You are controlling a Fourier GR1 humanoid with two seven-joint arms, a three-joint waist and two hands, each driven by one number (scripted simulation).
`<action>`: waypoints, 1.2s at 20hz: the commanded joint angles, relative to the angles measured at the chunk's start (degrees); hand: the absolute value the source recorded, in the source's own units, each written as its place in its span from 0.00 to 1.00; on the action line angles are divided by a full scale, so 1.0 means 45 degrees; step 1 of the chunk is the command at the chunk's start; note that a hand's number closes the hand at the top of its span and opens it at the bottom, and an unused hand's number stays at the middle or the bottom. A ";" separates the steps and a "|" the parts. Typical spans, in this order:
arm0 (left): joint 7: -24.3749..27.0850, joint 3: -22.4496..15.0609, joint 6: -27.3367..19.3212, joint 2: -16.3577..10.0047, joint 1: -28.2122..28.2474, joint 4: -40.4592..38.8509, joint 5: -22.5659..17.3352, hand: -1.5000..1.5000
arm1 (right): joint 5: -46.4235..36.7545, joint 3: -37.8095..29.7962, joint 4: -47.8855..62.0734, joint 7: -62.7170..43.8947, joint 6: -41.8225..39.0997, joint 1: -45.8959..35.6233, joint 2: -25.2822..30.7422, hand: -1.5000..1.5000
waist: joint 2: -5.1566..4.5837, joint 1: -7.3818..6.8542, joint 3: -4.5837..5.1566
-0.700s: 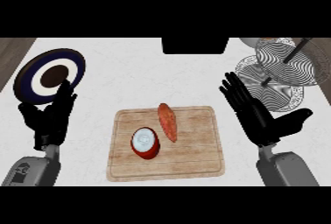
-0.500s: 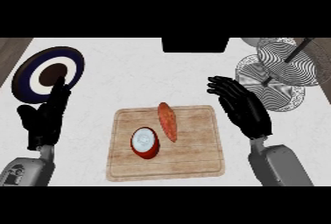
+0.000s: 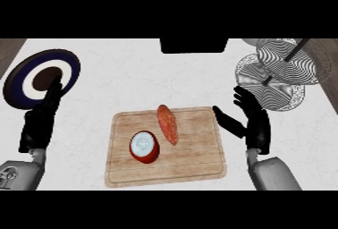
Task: Pick the sweet potato from the cutting board and place it in the tiered basket
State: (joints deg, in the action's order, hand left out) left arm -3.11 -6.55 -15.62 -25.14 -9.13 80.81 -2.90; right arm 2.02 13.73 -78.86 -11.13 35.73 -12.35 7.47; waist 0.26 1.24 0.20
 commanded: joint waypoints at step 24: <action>-0.0116 0.0176 0.0509 0.0233 -0.0352 -0.0046 0.0562 0.50 | -0.1918 0.2903 0.1152 -1.4036 -0.6622 -0.7767 0.0703 0.00 | -0.0093 -0.0456 -0.0028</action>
State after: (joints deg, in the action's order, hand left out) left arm -3.87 -7.08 -13.73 -23.92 -9.91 82.37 -0.21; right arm -7.60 27.05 -78.69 -64.88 8.43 -43.85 14.34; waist -0.02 -0.99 0.09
